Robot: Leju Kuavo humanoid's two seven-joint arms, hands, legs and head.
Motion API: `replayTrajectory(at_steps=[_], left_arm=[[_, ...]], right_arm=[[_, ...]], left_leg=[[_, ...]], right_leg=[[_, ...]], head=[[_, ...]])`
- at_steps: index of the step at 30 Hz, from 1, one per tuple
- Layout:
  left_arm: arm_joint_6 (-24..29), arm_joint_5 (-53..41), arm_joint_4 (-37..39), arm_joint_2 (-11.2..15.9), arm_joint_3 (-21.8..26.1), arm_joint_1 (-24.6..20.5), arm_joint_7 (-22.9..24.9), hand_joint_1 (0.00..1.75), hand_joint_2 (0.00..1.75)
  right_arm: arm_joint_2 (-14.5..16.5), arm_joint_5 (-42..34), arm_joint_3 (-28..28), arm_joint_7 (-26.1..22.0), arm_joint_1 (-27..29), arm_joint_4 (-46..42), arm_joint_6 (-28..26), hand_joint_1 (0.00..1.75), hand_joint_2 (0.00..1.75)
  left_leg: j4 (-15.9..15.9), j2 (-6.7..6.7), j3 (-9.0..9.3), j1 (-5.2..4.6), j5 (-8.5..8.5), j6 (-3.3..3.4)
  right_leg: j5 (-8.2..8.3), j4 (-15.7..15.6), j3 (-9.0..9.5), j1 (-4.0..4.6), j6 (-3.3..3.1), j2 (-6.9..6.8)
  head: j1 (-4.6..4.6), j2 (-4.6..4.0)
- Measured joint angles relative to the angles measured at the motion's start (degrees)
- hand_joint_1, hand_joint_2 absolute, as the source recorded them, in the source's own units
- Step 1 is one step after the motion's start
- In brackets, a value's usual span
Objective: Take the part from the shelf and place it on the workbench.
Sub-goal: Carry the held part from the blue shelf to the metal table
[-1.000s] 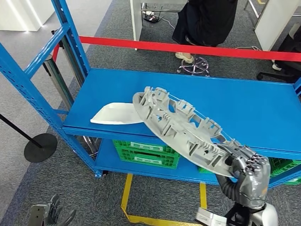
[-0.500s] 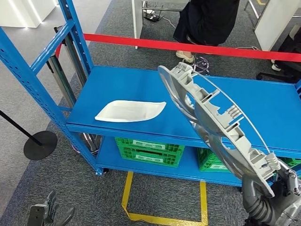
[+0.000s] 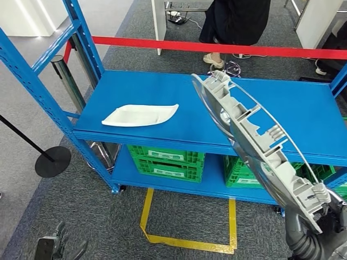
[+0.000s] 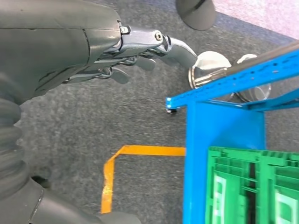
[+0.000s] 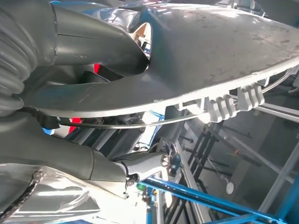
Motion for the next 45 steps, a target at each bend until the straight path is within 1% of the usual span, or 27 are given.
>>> replayTrajectory(at_steps=[1,4,6,8,9,11,13,14,15,17,18,20,22,24,25,28,29,31,32,33,35,37,39,40,43,44,45], left_arm=[[0.3,-0.4,0.1,0.0,0.1,0.0,0.0,0.0,1.75],[1.2,-1.4,0.2,0.0,0.4,-0.1,-0.1,0.0,1.75],[1.4,-1.7,0.3,-0.1,0.9,-0.3,-0.1,0.0,1.75],[1.3,-1.6,0.5,-0.3,1.4,-0.3,0.0,0.0,1.75],[1.1,-1.6,0.6,-0.3,1.7,-0.4,0.1,0.0,1.75],[0.4,-1.4,1.0,-0.5,2.2,-0.6,0.5,0.0,1.75],[-0.2,-1.5,1.6,-0.7,2.9,-0.8,1.0,0.0,1.75],[-0.4,-1.7,2.0,-0.8,3.3,-0.8,1.1,0.0,1.75],[-0.6,-2.0,2.4,-0.9,3.7,-0.9,1.1,0.0,1.75],[-0.9,-2.5,3.0,-1.0,4.4,-1.0,1.2,0.0,1.75],[-1.0,-2.7,3.2,-1.0,4.7,-1.0,1.2,0.0,1.75],[-1.1,-3.1,3.4,-1.1,5.2,-1.1,1.2,0.0,1.75],[-1.2,-3.3,3.5,-1.2,5.7,-1.3,1.2,0.0,1.75],[-1.3,-3.4,3.7,-1.2,6.2,-1.3,1.2,0.0,1.75],[-1.3,-3.4,3.8,-1.2,6.3,-1.3,1.2,0.0,1.75],[-1.3,-3.4,4.0,-1.3,6.6,-1.4,1.2,0.0,1.75],[-1.4,-3.4,4.1,-1.3,6.6,-1.5,1.2,0.0,1.75],[-1.4,-3.5,4.3,-1.3,6.7,-1.7,1.2,0.0,1.75],[-1.4,-3.6,4.4,-1.3,6.7,-1.7,1.2,0.0,1.75],[-1.4,-3.8,4.4,-1.3,6.7,-1.8,1.1,0.0,1.75],[-1.4,-4.5,4.5,-1.2,6.7,-2.1,0.9,0.0,1.75],[-1.3,-5.1,4.6,-1.1,6.8,-2.3,0.6,0.0,1.75],[-1.2,-5.5,4.9,-0.9,6.8,-2.5,0.5,0.0,1.75],[-1.1,-5.7,5.1,-0.8,6.8,-2.6,0.5,0.0,1.75],[-1.2,-6.0,5.6,-0.7,6.9,-2.8,0.4,0.0,1.75],[-1.3,-6.0,5.8,-0.7,6.9,-2.9,0.4,0.0,1.75],[-1.4,-6.1,6.0,-0.7,6.9,-3.0,0.4,0.0,1.75]], right_arm=[[0.0,0.2,-0.1,0.0,0.1,-0.1,0.0,1.75,1.75],[0.0,0.8,-0.4,0.6,0.4,-0.7,0.0,1.75,1.75],[0.0,1.0,-0.5,1.2,0.5,-0.9,0.0,1.75,1.75],[-0.1,0.9,-0.6,1.8,0.6,-1.0,0.0,1.75,1.75],[-0.2,0.9,-0.6,2.0,0.7,-1.1,0.0,1.75,1.75],[-0.5,0.8,-0.6,2.5,0.7,-1.3,0.0,1.75,1.75],[-0.8,0.7,-0.5,3.0,0.7,-1.3,0.0,1.75,1.75],[-0.9,0.7,-0.5,3.2,0.8,-1.3,0.0,1.75,1.75],[-1.0,0.7,-0.5,3.3,0.8,-1.3,0.0,1.75,1.75],[-1.2,0.7,-0.5,3.5,0.9,-1.3,0.0,1.75,1.75],[-1.2,0.6,-0.5,3.6,0.9,-1.3,0.0,1.75,1.75],[-1.4,0.4,-0.5,3.8,0.9,-1.5,0.0,1.75,1.75],[-1.5,0.2,-0.5,3.9,1.0,-1.8,0.0,1.75,1.75],[-1.5,0.2,-0.5,3.9,1.0,-1.9,0.0,1.75,1.75],[-1.5,0.2,-0.5,3.9,1.0,-1.9,0.0,1.75,1.75],[-1.6,0.1,-0.6,3.9,1.1,-2.1,0.0,1.75,1.75],[-1.6,0.1,-0.6,3.9,1.1,-2.1,0.0,1.75,1.75],[-1.6,0.2,-0.6,3.9,1.0,-2.1,0.0,1.75,1.75],[-1.6,0.2,-0.5,3.9,1.0,-2.1,0.0,1.75,1.75],[-1.6,0.2,-0.5,3.9,1.1,-2.2,0.0,1.75,1.75],[-1.6,0.3,-0.6,3.9,1.1,-2.4,0.0,1.75,1.75],[-1.6,0.4,-0.7,3.8,1.0,-2.7,0.0,1.75,1.75],[-1.6,0.5,-0.9,3.7,1.0,-3.2,0.0,1.75,1.75],[-1.6,0.5,-1.0,3.7,1.0,-3.4,0.0,1.75,1.75],[-1.7,0.6,-1.4,3.7,1.1,-3.8,0.0,1.75,1.75],[-1.7,0.6,-1.5,3.7,1.1,-3.9,0.0,1.75,1.75],[-1.7,0.6,-1.6,3.7,1.2,-3.9,0.0,1.75,1.75]], left_leg=[[-2.0,-0.01,2.04,-0.1,1.22,0.4],[-14.3,-0.04,10.4,-0.83,3.51,2.55],[-18.2,-0.07,12.26,-1.37,3.44,3.21],[-19.1,0.07,11.84,-1.48,4.58,3.17],[-19.5,0.19,11.44,-1.36,5.32,3.31],[-20.0,0.45,10.14,-1.03,6.79,3.53],[-19.7,0.53,8.35,-1.01,7.99,3.64],[-19.5,0.6,7.34,-1.0,8.61,3.55],[-19.2,0.67,6.24,-0.95,9.22,3.41],[-18.2,0.74,4.05,-0.76,10.19,2.98],[-17.5,0.73,3.06,-0.73,10.55,2.68],[-16.2,0.62,1.69,-0.79,11.23,2.07],[-15.7,0.52,1.12,-0.84,12.14,1.54],[-15.3,0.42,0.73,-0.68,11.93,0.95],[-14.2,0.36,0.37,-0.58,10.18,0.59],[-5.3,0.29,-1.02,-0.25,1.18,-0.27],[-2.1,0.29,-1.11,-0.17,-0.34,-0.39],[0.3,0.28,0.42,-0.12,0.85,-0.28],[-1.3,0.27,2.43,-0.17,2.66,0.02],[-4.6,0.24,5.21,-0.27,4.17,0.5],[-13.4,0.2,11.22,-0.64,4.42,1.58],[-18.5,0.17,13.79,-1.09,3.36,2.1],[-19.7,0.27,13.38,-1.21,4.15,2.36],[-20.2,0.37,12.94,-1.14,4.84,2.6],[-20.6,0.64,10.85,-0.95,6.71,3.12],[-20.3,0.71,9.92,-0.96,7.26,3.13],[-19.8,0.77,8.89,-0.95,7.77,3.07]], right_leg=[[0.44,0.1,-0.7,0.21,-0.03,0.0],[1.66,0.3,-2.06,0.6,0.18,-0.02],[2.58,0.2,-2.5,0.37,0.82,-0.09],[3.08,0.0,-2.84,0.08,1.61,-0.04],[2.18,0.5,-3.31,0.06,1.92,0.04],[-2.59,4.4,-4.88,0.01,2.31,0.18],[-7.48,11.4,-6.36,-0.09,2.69,0.18],[-8.0,14.1,-6.44,-0.13,2.91,0.17],[-7.07,15.4,-5.83,-0.19,3.12,0.17],[-3.32,12.5,-2.05,-0.43,3.52,0.16],[-2.83,8.7,0.95,-0.54,3.75,0.17],[-4.5,1.1,6.04,-0.51,3.42,0.26],[-5.86,-1.6,7.18,-0.23,2.4,0.28],[-5.08,-1.3,6.06,-0.29,1.26,0.03],[-4.51,-1.3,5.48,-0.37,0.7,-0.1],[-2.55,-1.2,3.35,-0.31,-0.09,-0.32],[-1.9,-1.1,2.59,-0.23,-0.13,-0.36],[-0.63,-0.7,0.83,-0.03,-0.11,-0.41],[-0.02,-0.4,-0.18,0.1,-0.08,-0.4],[0.54,-0.2,-1.03,0.2,-0.03,-0.37],[1.58,0.1,-2.12,0.44,0.31,-0.4],[2.72,0.0,-2.81,0.27,1.02,-0.56],[3.28,-0.1,-3.57,-0.02,1.79,-0.52],[2.29,0.4,-4.18,-0.05,2.09,-0.37],[-5.38,8.2,-6.57,-0.1,2.74,0.04],[-7.14,11.8,-7.13,-0.13,2.96,0.05],[-7.48,14.5,-7.22,-0.15,3.2,0.05]], head=[[0.01,0.0],[0.07,0.0],[0.08,0.0],[0.04,0.0],[0.08,0.0],[0.23,0.0],[0.32,0.0],[0.32,0.0],[0.32,0.0],[0.31,0.0],[0.35,0.0],[0.32,0.0],[0.28,0.0],[0.3,0.0],[0.23,0.0],[0.02,0.0],[0.02,0.0],[0.01,0.0],[0.01,0.0],[0.01,0.0],[0.07,0.0],[0.09,0.0],[0.05,0.0],[0.14,0.0],[0.41,0.0],[0.42,0.0],[0.42,0.0]])
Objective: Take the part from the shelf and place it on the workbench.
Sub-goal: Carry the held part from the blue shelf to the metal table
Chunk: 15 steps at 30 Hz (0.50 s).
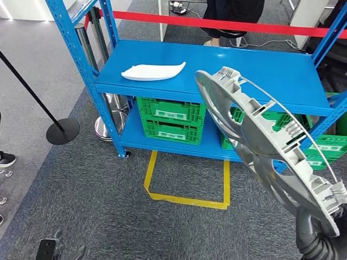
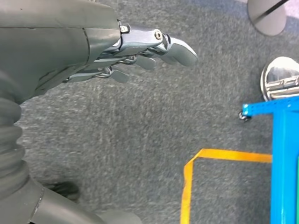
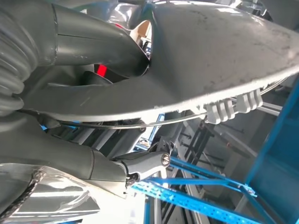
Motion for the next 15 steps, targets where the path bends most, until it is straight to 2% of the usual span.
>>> replayTrajectory(at_steps=[1,2,3,4,5,6,7,9,10,11,12,14,15], left_arm=[[-0.1,-0.1,0.2,0.0,0.0,-0.1,0.0,0.0,1.75],[-0.1,-0.2,0.4,0.0,0.0,-0.2,0.0,0.0,1.75],[-0.1,-0.2,0.6,0.1,-0.1,-0.3,0.0,0.0,1.75],[-0.2,-0.2,0.7,0.2,-0.1,-0.4,0.0,0.0,1.75],[-0.2,-0.3,0.8,0.3,-0.2,-0.4,0.0,0.0,1.75],[-0.2,-0.3,0.8,0.5,-0.2,-0.5,0.0,0.0,1.75],[-0.2,-0.3,0.9,0.6,-0.2,-0.5,0.1,0.0,1.75],[-0.2,-0.3,1.0,0.9,-0.3,-0.5,0.1,0.0,1.75],[-0.2,-0.2,1.0,1.1,-0.3,-0.5,0.2,0.0,1.75],[-0.2,-0.2,1.1,1.2,-0.5,-0.5,0.3,0.0,1.75],[-0.2,-0.1,1.1,1.3,-0.7,-0.5,0.5,0.0,1.75],[-0.1,0.3,1.2,1.6,-1.4,-0.4,0.9,0.0,1.75],[-0.1,0.5,1.2,1.7,-1.8,-0.4,1.2,0.0,1.75]], right_arm=[[0.0,0.0,-0.1,0.0,0.1,-0.1,0.0,1.75,1.75],[0.0,0.1,-0.3,0.0,0.2,-0.3,0.0,1.75,1.75],[0.0,0.1,-0.5,0.1,0.2,-0.5,0.0,1.75,1.75],[0.0,0.2,-0.6,0.1,0.2,-0.7,0.0,1.75,1.75],[0.0,0.2,-0.7,0.2,0.3,-0.9,0.0,1.75,1.75],[0.0,0.3,-0.8,0.2,0.3,-1.1,0.0,1.75,1.75],[0.0,0.4,-0.9,0.3,0.5,-1.3,0.0,1.75,1.75],[0.0,0.4,-1.1,0.5,0.7,-1.6,0.0,1.75,1.75],[0.0,0.5,-1.1,0.7,0.8,-1.7,0.0,1.75,1.75],[0.0,0.6,-1.2,0.9,0.9,-1.8,0.0,1.75,1.75],[0.0,0.6,-1.3,1.1,0.9,-1.9,0.0,1.75,1.75],[-0.1,1.0,-1.4,1.7,1.1,-2.1,0.0,1.75,1.75],[-0.1,1.2,-1.5,1.9,1.2,-2.2,0.0,1.75,1.75]], left_leg=[[0.5,0.06,-1.1,0.06,0.46,-0.1],[1.2,0.12,-2.3,0.16,0.86,-0.28],[1.9,0.14,-3.48,0.28,1.19,-0.52],[2.8,0.13,-4.64,0.3,1.45,-0.81],[3.6,0.11,-5.62,0.25,1.72,-1.12],[4.3,0.09,-6.33,0.16,2.08,-1.41],[4.7,0.06,-6.84,0.06,2.52,-1.65],[4.9,-0.02,-7.52,0.1,3.13,-2.23],[5.3,-0.08,-7.88,0.16,2.39,-2.56],[6.6,-0.13,-8.35,0.27,0.5,-2.92],[9.1,-0.17,-8.9,0.42,-2.26,-3.25],[16.2,-0.18,-9.97,0.61,-7.65,-3.62],[19.0,-0.18,-10.06,0.66,-8.84,-3.63]], right_leg=[[0.99,1.1,0.58,-0.06,0.22,0.0],[2.76,0.2,2.1,-0.18,0.44,-0.01],[4.3,-2.3,4.42,-0.37,0.67,-0.02],[4.68,-6.1,7.41,-0.5,0.93,-0.01],[4.17,-9.9,10.05,-0.57,0.79,0.06],[3.26,-12.7,11.57,-0.57,0.46,0.11],[2.45,-14.3,12.31,-0.44,-0.01,0.17],[2.86,-14.3,11.1,-0.41,-1.23,0.11],[3.33,-14.2,10.68,-0.45,-1.7,0.05],[3.94,-14.2,10.09,-0.53,-2.19,-0.01],[4.52,-14.1,9.59,-0.53,-2.54,-0.04],[5.77,-14.0,8.26,-0.36,-2.92,-0.07],[6.34,-13.9,7.47,-0.24,-2.96,-0.07]], head=[[0.0,0.0],[0.01,0.0],[0.01,0.0],[0.06,0.0],[0.07,0.0],[0.1,0.0],[0.13,0.0],[0.13,0.0],[0.09,0.0],[0.04,0.0],[-0.03,0.0],[-0.07,0.0],[-0.07,0.0]])
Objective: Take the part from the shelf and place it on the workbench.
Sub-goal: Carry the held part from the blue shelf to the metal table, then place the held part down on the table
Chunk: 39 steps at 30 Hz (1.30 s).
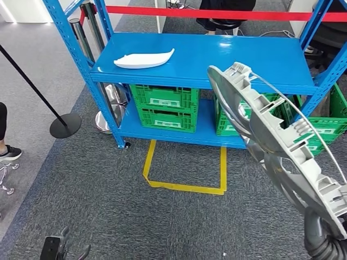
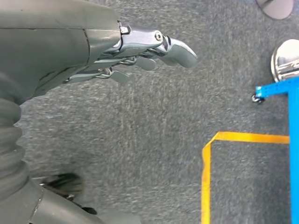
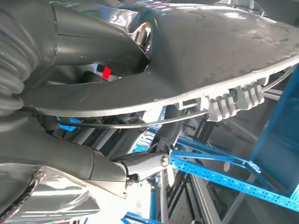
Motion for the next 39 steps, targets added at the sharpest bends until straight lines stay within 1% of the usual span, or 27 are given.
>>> replayTrajectory(at_steps=[1,2,4,6,8,10,11,12,14,15,16,17,19,20,22,24,25,26,29,30,31,32,33,34,35,37,39], left_arm=[[0.0,0.2,0.0,0.2,-0.4,0.0,0.2,0.0,1.75],[0.0,0.3,0.0,0.3,-0.8,0.0,0.4,0.0,1.75],[0.1,0.5,0.0,0.7,-1.5,0.0,0.6,0.0,1.75],[0.2,0.7,0.0,1.1,-2.2,0.0,0.9,0.0,1.75],[0.4,0.9,0.0,1.4,-2.7,0.1,1.1,0.0,1.75],[0.5,1.1,0.0,1.6,-3.2,0.2,1.2,0.0,1.75],[0.5,1.1,0.0,1.6,-3.4,0.2,1.2,0.0,1.75],[0.6,1.2,0.0,1.6,-3.7,0.3,1.3,0.0,1.75],[0.7,1.4,0.0,1.7,-4.3,0.4,1.4,0.0,1.75],[0.8,1.5,0.0,1.8,-4.6,0.5,1.6,0.0,1.75],[0.9,1.7,0.0,1.8,-5.0,0.6,1.8,0.0,1.75],[1.1,1.9,0.0,1.8,-5.3,0.7,2.0,0.0,1.75],[1.3,2.4,0.0,1.9,-5.9,0.9,2.3,0.0,1.75],[1.4,2.6,0.0,2.0,-6.2,1.1,2.5,0.0,1.75],[1.7,2.9,-0.1,2.2,-6.7,1.3,2.7,0.0,1.75],[1.9,3.2,-0.2,2.4,-7.0,1.6,2.9,0.0,1.75],[2.0,3.3,-0.2,2.5,-7.2,1.7,3.0,0.0,1.75],[2.0,3.4,-0.2,2.6,-7.3,1.9,3.1,0.0,1.75],[2.1,3.6,-0.2,2.8,-7.9,2.1,3.1,0.0,1.75],[2.2,3.8,-0.2,2.9,-8.1,2.0,3.1,0.0,1.75],[2.3,3.9,-0.2,3.0,-8.3,2.0,3.1,0.0,1.75],[2.4,4.0,-0.2,3.0,-8.6,1.9,3.1,0.0,1.75],[2.5,4.1,-0.2,3.1,-8.9,1.9,3.1,0.0,1.75],[2.7,4.3,-0.2,3.3,-9.2,1.9,3.1,0.0,1.75],[2.8,4.6,-0.2,3.4,-9.5,1.9,3.1,0.0,1.75],[3.2,5.2,-0.2,3.8,-10.0,1.8,3.1,0.0,1.75],[3.6,5.8,-0.1,4.1,-10.6,1.7,3.1,0.0,1.75]], right_arm=[[0.0,0.2,-0.1,0.2,0.1,-0.1,0.0,1.75,1.75],[-0.1,0.4,-0.1,0.4,0.3,-0.1,0.0,1.75,1.75],[-0.1,0.7,-0.2,0.8,0.6,-0.4,0.0,1.75,1.75],[-0.2,0.9,-0.3,1.0,0.6,-0.7,0.0,1.75,1.75],[-0.3,1.1,-0.5,1.2,0.6,-0.9,0.0,1.75,1.75],[-0.4,1.2,-0.6,1.4,0.8,-1.0,0.0,1.75,1.75],[-0.5,1.3,-0.6,1.4,0.8,-1.1,0.0,1.75,1.75],[-0.6,1.3,-0.6,1.5,0.9,-1.1,0.0,1.75,1.75],[-0.8,1.5,-0.6,1.8,0.9,-1.2,0.0,1.75,1.75],[-0.9,1.6,-0.6,2.0,0.9,-1.2,0.0,1.75,1.75],[-1.0,1.7,-0.6,2.1,0.9,-1.2,0.0,1.75,1.75],[-1.1,1.8,-0.6,2.3,0.9,-1.2,0.0,1.75,1.75],[-1.3,2.1,-0.6,2.5,0.9,-1.3,0.0,1.75,1.75],[-1.3,2.2,-0.6,2.7,0.9,-1.3,0.0,1.75,1.75],[-1.4,2.4,-0.7,2.9,1.0,-1.5,0.0,1.75,1.75],[-1.5,2.6,-0.7,3.0,1.2,-1.8,0.0,1.75,1.75],[-1.5,2.7,-0.8,3.0,1.3,-1.8,0.0,1.75,1.75],[-1.5,2.7,-0.8,3.1,1.4,-1.8,0.0,1.75,1.75],[-1.5,3.1,-1.0,3.2,1.6,-2.0,0.0,1.75,1.75],[-1.5,3.3,-1.0,3.2,1.6,-2.0,0.0,1.75,1.75],[-1.5,3.4,-1.0,3.3,1.7,-2.0,0.0,1.75,1.75],[-1.5,3.6,-1.0,3.3,1.8,-2.0,0.0,1.75,1.75],[-1.5,3.7,-1.1,3.3,1.9,-2.1,0.0,1.75,1.75],[-1.5,3.9,-1.1,3.4,2.0,-2.3,0.0,1.75,1.75],[-1.5,4.1,-1.2,3.4,2.1,-2.5,0.0,1.75,1.75],[-1.5,4.5,-1.5,3.5,2.3,-3.0,0.0,1.75,1.75],[-1.5,4.8,-1.8,3.6,2.8,-3.4,0.0,1.75,1.75]], left_leg=[[1.3,-0.02,0.59,0.0,0.03,0.14],[0.4,-0.05,2.1,-0.05,1.13,0.46],[-6.7,-0.45,7.44,-0.45,3.92,1.85],[-14.6,-0.95,12.28,-0.99,4.65,3.24],[-17.8,-1.09,13.46,-1.42,4.73,3.64],[-18.9,-0.82,12.94,-1.39,6.29,3.76],[-19.3,-0.61,12.56,-1.26,7.15,3.91],[-19.7,-0.37,12.06,-1.08,7.87,4.02],[-19.4,0.02,10.61,-1.05,8.78,4.13],[-19.0,0.25,9.77,-1.03,9.18,4.08],[-18.6,0.49,8.87,-0.98,9.56,4.0],[-18.0,0.73,7.85,-0.87,9.88,3.85],[-16.4,1.1,5.71,-0.58,10.35,3.38],[-15.5,1.21,4.67,-0.5,10.49,3.11],[-14.0,1.33,3.25,-0.59,10.97,2.53],[-13.6,1.39,2.63,-0.62,11.73,1.94],[-13.4,1.28,2.39,-0.54,11.43,1.59],[-12.6,1.04,2.13,-0.43,10.0,1.19],[-4.9,0.38,1.16,-0.06,1.19,0.24],[-1.6,0.34,1.04,0.0,-0.69,0.16],[0.6,0.3,1.37,0.02,-1.08,0.23],[1.1,0.2,2.37,-0.01,-0.23,0.44],[-0.3,-0.08,4.21,-0.06,1.42,0.84],[-3.5,-0.8,6.86,-0.17,3.04,1.44],[-7.9,-1.92,9.94,-0.34,3.73,2.15],[-15.6,-3.76,14.59,-0.67,3.39,2.96],[-18.3,-3.7,15.47,-1.01,3.51,3.01]], right_leg=[[0.54,0.1,-0.8,0.14,-0.01,0.03],[1.07,0.2,-1.54,0.32,-0.02,0.07],[2.07,0.2,-2.74,0.61,-0.05,0.21],[3.08,0.2,-3.53,0.72,0.23,0.28],[4.3,-0.2,-4.14,0.45,1.0,0.28],[4.39,-0.4,-4.8,0.2,1.75,0.31],[3.05,0.3,-5.33,0.21,1.99,0.34],[0.67,2.2,-6.04,0.23,2.16,0.34],[-4.77,8.9,-7.56,0.19,2.57,0.33],[-6.17,12.3,-7.95,0.13,2.82,0.31],[-6.18,14.5,-7.79,0.05,3.12,0.29],[-4.9,14.9,-6.82,-0.08,3.43,0.25],[-1.92,10.4,-2.45,-0.52,4.15,-0.04],[-1.68,6.6,0.42,-0.56,4.43,-0.29],[-3.2,1.1,3.89,-0.47,3.93,-0.59],[-3.64,0.2,3.73,-0.32,2.62,-0.47],[-3.26,0.3,3.13,-0.36,2.11,-0.43],[-2.78,0.4,2.56,-0.42,1.57,-0.4],[-0.92,0.4,0.74,-0.41,0.54,-0.09],[-0.18,0.5,0.02,-0.33,0.45,0.14],[0.59,0.6,-0.82,-0.22,0.42,0.47],[1.36,0.7,-1.83,-0.09,0.43,0.85],[2.12,0.7,-2.81,0.04,0.44,1.32],[2.83,0.8,-3.67,0.17,0.46,1.82],[3.49,0.8,-4.35,0.31,0.56,2.29],[5.02,0.6,-5.31,0.26,1.08,3.26],[6.8,-0.2,-5.92,-0.06,1.87,4.29]], head=[[-0.01,0.0],[-0.01,0.0],[0.01,0.0],[0.05,0.0],[0.03,0.0],[0.02,0.0],[0.11,0.0],[0.22,0.0],[0.36,0.0],[0.36,0.0],[0.34,0.0],[0.34,0.0],[0.35,0.0],[0.41,0.0],[0.47,0.0],[0.46,0.0],[0.49,0.0],[0.45,0.0],[0.27,0.0],[0.24,0.0],[0.25,0.0],[0.24,0.0],[0.23,0.0],[0.24,0.0],[0.25,0.0],[0.28,0.0],[0.26,0.0]])
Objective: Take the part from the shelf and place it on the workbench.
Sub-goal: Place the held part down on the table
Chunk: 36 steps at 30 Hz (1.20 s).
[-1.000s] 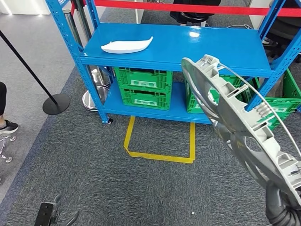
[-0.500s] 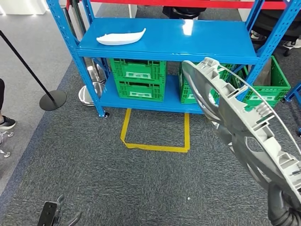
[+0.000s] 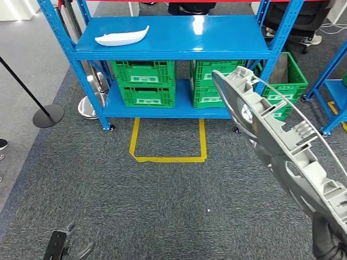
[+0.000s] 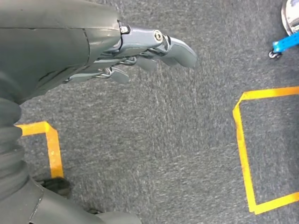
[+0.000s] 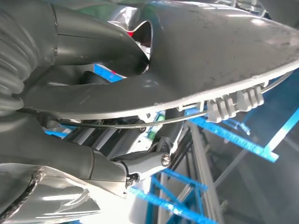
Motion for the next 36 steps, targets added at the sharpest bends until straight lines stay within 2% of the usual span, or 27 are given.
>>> replayTrajectory(at_steps=[1,2,3,4,6,7,8,9,10,11,13,14,15,16,17,18,20,21,22,24,26,28,29,31,32,34,36], left_arm=[[0.2,0.3,0.1,0.1,-0.4,-0.1,0.0,0.0,1.75],[0.4,0.6,0.1,0.2,-0.9,-0.2,0.0,0.0,1.75],[0.5,0.8,0.2,0.4,-1.3,-0.2,0.0,0.0,1.75],[0.7,1.1,0.3,0.5,-1.8,-0.3,0.0,0.0,1.75],[1.1,1.8,0.7,0.8,-2.8,-0.3,0.0,0.0,1.75],[1.3,2.2,1.0,1.0,-3.4,-0.5,0.0,0.0,1.75],[1.7,2.7,1.2,1.1,-4.0,-0.6,0.0,0.0,1.75],[2.0,3.3,1.5,1.3,-4.7,-0.9,0.0,0.0,1.75],[2.4,3.8,1.8,1.6,-5.5,-1.0,0.0,0.0,1.75],[2.8,4.4,2.0,2.0,-6.3,-1.2,0.0,0.0,1.75],[3.4,5.3,2.2,2.8,-7.9,-1.4,0.0,0.0,1.75],[3.6,5.6,2.3,3.2,-8.6,-1.5,0.0,0.0,1.75],[3.7,5.9,2.4,3.5,-9.2,-1.6,-0.1,0.0,1.75],[3.8,6.0,2.6,3.8,-9.7,-1.7,-0.1,0.0,1.75],[3.9,6.1,2.7,4.0,-10.3,-1.7,-0.1,0.0,1.75],[4.0,6.2,2.9,4.3,-10.8,-1.5,-0.1,0.0,1.75],[4.1,6.4,3.2,4.6,-11.5,-1.2,-0.1,0.0,1.75],[4.1,6.4,3.3,4.8,-11.8,-1.1,-0.2,0.0,1.75],[4.1,6.5,3.4,4.9,-12.0,-1.1,-0.2,0.0,1.75],[4.1,6.5,3.6,5.2,-12.3,-1.2,-0.2,0.0,1.75],[4.1,6.5,3.7,5.5,-12.6,-1.2,-0.2,0.0,1.75],[4.2,6.5,3.7,5.8,-12.9,-1.2,-0.2,0.0,1.75],[4.2,6.5,3.7,6.0,-13.0,-1.3,-0.2,0.0,1.75],[4.2,6.6,3.7,6.0,-13.1,-1.4,-0.2,0.0,1.75],[4.2,6.6,3.8,6.0,-13.2,-1.6,-0.2,0.0,1.75],[4.2,6.6,3.8,6.0,-13.5,-1.6,-0.3,0.0,1.75],[4.1,6.9,4.0,6.1,-13.8,-1.4,-0.3,0.0,1.75]], right_arm=[[0.0,0.1,-0.2,0.0,0.4,-0.2,0.0,1.75,1.75],[0.0,0.3,-0.3,0.1,0.7,-0.4,0.0,1.75,1.75],[0.0,0.5,-0.5,0.1,1.0,-0.5,0.0,1.75,1.75],[0.0,0.6,-0.6,0.1,1.2,-0.7,0.0,1.75,1.75],[0.1,0.9,-0.9,0.0,1.4,-0.9,0.0,1.75,1.75],[0.2,1.1,-1.0,0.0,1.6,-1.1,0.0,1.75,1.75],[0.2,1.2,-1.1,0.0,1.8,-1.3,0.0,1.75,1.75],[0.3,1.4,-1.3,0.0,1.9,-1.5,0.0,1.75,1.75],[0.4,1.6,-1.4,-0.1,2.1,-1.7,0.0,1.75,1.75],[0.5,1.7,-1.6,-0.1,2.2,-2.0,0.0,1.75,1.75],[0.8,1.9,-1.9,-0.2,2.6,-2.7,0.0,1.75,1.75],[1.0,2.0,-2.1,-0.2,2.7,-3.0,0.0,1.75,1.75],[1.1,2.1,-2.3,-0.3,3.0,-3.4,0.0,1.75,1.75],[1.3,2.2,-2.4,-0.3,3.3,-3.6,0.0,1.75,1.75],[1.5,2.3,-2.6,-0.3,3.6,-3.9,0.0,1.75,1.75],[1.7,2.5,-2.7,-0.3,3.8,-4.1,0.0,1.75,1.75],[2.0,2.6,-2.8,-0.2,4.0,-4.4,0.0,1.75,1.75],[2.1,2.7,-2.8,-0.2,4.0,-4.5,0.0,1.75,1.75],[2.2,2.7,-2.9,-0.2,4.1,-4.5,0.0,1.75,1.75],[2.4,2.7,-2.9,-0.2,4.2,-4.6,0.0,1.75,1.75],[2.5,2.8,-3.0,-0.2,4.5,-4.7,0.0,1.75,1.75],[2.6,2.8,-3.0,-0.2,4.5,-4.7,0.0,1.75,1.75],[2.6,2.8,-3.0,-0.2,4.5,-4.8,0.0,1.75,1.75],[2.7,2.8,-3.1,-0.2,4.7,-5.0,0.0,1.75,1.75],[2.8,2.9,-3.1,-0.2,4.8,-5.2,0.0,1.75,1.75],[2.8,3.2,-3.1,-0.2,4.9,-5.4,0.0,1.75,1.75],[2.9,3.9,-3.1,0.0,5.1,-5.5,0.0,1.75,1.75]], left_leg=[[-0.3,0.67,-0.51,-0.02,0.9,0.05],[-0.6,1.36,-1.09,0.03,1.85,0.23],[-1.0,2.23,-1.88,0.14,2.8,0.5],[-1.1,3.08,-2.7,0.28,3.54,0.69],[-0.8,4.66,-4.54,0.27,4.8,0.91],[-0.5,5.45,-5.55,0.28,5.43,0.83],[-0.1,6.28,-6.77,0.32,6.08,0.7],[0.5,7.11,-8.13,0.41,6.66,0.5],[1.2,7.84,-9.55,0.53,7.16,0.21],[2.1,8.52,-10.83,0.55,7.56,-0.13],[3.8,9.6,-12.56,0.52,8.32,-0.84],[4.2,10.06,-13.01,0.49,8.84,-1.11],[4.3,10.55,-13.32,0.59,9.45,-1.38],[4.3,10.59,-13.57,0.75,9.86,-1.72],[4.5,9.69,-13.77,0.99,9.26,-2.12],[5.5,8.27,-13.97,1.19,7.49,-2.55],[10.7,4.98,-14.68,1.41,1.43,-3.09],[14.3,4.27,-15.04,1.39,-1.25,-3.09],[17.4,3.96,-15.16,1.35,-2.68,-2.98],[19.3,3.68,-13.63,1.17,-1.56,-2.32],[13.3,1.98,-8.77,0.73,1.59,-0.87],[5.0,-0.95,-3.49,0.28,2.25,0.68],[2.5,-1.91,-2.11,0.06,1.91,1.08],[0.6,-1.07,-1.81,-0.03,1.92,1.03],[0.0,-0.2,-2.14,0.08,2.4,0.95],[-0.9,1.71,-3.14,0.5,3.61,0.84],[-0.9,3.59,-4.27,0.52,4.53,0.71]], right_leg=[[0.35,-0.3,-0.33,-0.14,0.29,0.21],[-0.39,-0.2,-0.75,-0.13,0.49,-0.17],[-2.42,0.9,-1.34,-0.07,0.68,-0.9],[-5.63,3.2,-1.95,-0.08,0.76,-1.96],[-11.38,10.1,-2.86,-0.13,1.14,-3.29],[-12.11,13.6,-2.93,-0.2,1.38,-3.51],[-11.02,16.1,-2.54,-0.3,1.68,-3.62],[-8.78,17.1,-1.52,-0.45,2.02,-3.79],[-6.68,16.1,0.46,-0.65,2.42,-4.3],[-6.04,13.1,3.67,-0.87,2.86,-5.41],[-9.09,3.7,10.7,-0.8,2.75,-7.56],[-10.87,0.4,12.6,-0.64,2.33,-8.07],[-11.63,-1.3,12.99,-0.41,1.59,-7.83],[-11.38,-1.2,12.16,-0.4,0.82,-7.42],[-10.83,-1.0,11.44,-0.39,0.23,-6.98],[-10.2,-1.0,10.73,-0.41,-0.39,-6.49],[-8.72,-0.9,9.17,-0.31,-1.21,-5.36],[-7.94,-0.9,8.35,-0.16,-1.43,-4.66],[-7.14,-0.8,7.53,0.04,-1.58,-3.93],[-5.57,-0.6,5.83,0.45,-1.7,-2.38],[-4.08,-0.4,4.11,0.73,-1.75,-0.85],[-2.76,-0.4,2.88,0.82,-1.42,0.54],[-2.14,-0.4,2.41,0.63,-1.1,1.16],[-0.89,-0.6,1.53,0.41,-0.31,2.54],[-0.85,-0.4,0.91,0.42,-0.05,2.41],[-3.52,2.6,-1.05,0.57,0.33,0.15],[-8.6,9.6,-3.51,0.34,0.84,-2.68]], head=[[-0.02,0.0],[0.08,0.0],[0.25,0.0],[0.41,0.0],[0.61,0.0],[0.6,0.0],[0.6,0.0],[0.6,0.0],[0.6,0.0],[0.62,0.0],[0.55,0.0],[0.54,0.0],[0.48,0.0],[0.48,0.0],[0.48,0.0],[0.44,0.0],[0.35,0.0],[0.35,0.0],[0.33,0.0],[0.34,0.0],[0.38,0.0],[0.41,0.0],[0.42,0.0],[0.38,0.0],[0.39,0.0],[0.67,0.0],[0.85,0.0]])
